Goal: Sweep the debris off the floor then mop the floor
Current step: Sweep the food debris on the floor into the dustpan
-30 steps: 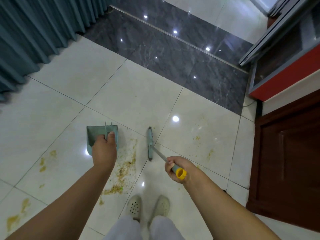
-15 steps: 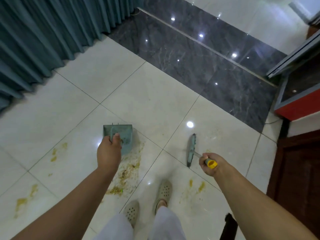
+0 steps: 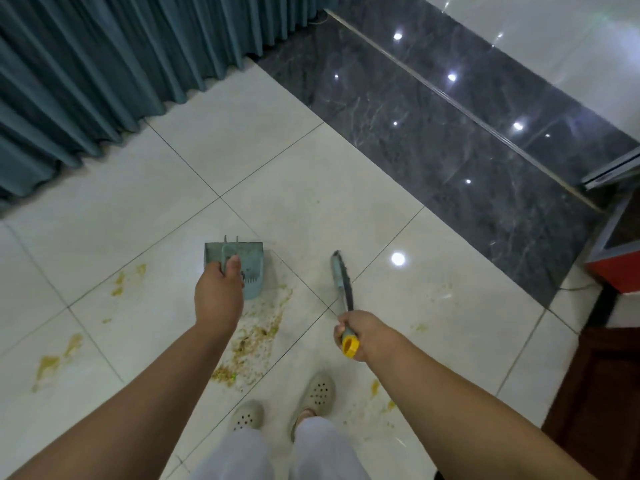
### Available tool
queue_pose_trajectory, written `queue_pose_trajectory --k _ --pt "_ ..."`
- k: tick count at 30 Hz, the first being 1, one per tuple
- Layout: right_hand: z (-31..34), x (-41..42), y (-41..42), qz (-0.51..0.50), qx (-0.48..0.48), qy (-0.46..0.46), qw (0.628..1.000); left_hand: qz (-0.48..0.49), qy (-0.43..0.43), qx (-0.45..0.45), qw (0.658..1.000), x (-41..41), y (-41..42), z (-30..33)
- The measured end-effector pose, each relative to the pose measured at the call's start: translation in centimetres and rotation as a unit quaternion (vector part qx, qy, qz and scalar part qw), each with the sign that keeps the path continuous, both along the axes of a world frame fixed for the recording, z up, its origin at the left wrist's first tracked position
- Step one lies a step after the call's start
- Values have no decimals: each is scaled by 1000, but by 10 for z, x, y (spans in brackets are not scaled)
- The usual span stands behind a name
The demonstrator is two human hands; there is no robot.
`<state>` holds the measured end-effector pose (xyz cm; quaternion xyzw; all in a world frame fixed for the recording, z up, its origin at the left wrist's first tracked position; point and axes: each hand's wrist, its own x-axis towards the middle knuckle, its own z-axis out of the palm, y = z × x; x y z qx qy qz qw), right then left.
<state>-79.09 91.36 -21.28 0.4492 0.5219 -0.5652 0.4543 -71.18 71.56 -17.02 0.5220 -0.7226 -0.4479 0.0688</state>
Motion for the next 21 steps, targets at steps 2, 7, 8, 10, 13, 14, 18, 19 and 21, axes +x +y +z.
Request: queue_pose_trajectory --k 2,7,8,10,13,14,18,19,21 --pt "2 4 -10 17 -8 -14 1000 0 -5 -5 1000 -4 -1 -1" --pt "12 -1 -20 36 -35 -44 998 -12 -18 -21 1000 -13 2 1" --pt "16 -3 -19 36 -39 -48 997 -10 -18 -21 1000 -15 2 1" --pt "26 -8 -15 35 -45 -51 997 -4 -15 -19 1000 -18 0 2" --pt "38 -16 -6 27 -39 -48 998 6 -12 -16 1000 -22 -2 3" --pt "40 -20 -2 21 -37 -47 998 8 -10 -14 1000 -24 -3 3" --pt "33 -53 26 -7 -39 -33 999 14 -3 -7 1000 -30 1 6" --pt "31 -64 33 -16 -37 -26 999 16 1 -5 1000 -31 2 5" --pt "26 -86 47 -29 -23 -2 999 22 10 -3 1000 -33 5 4"
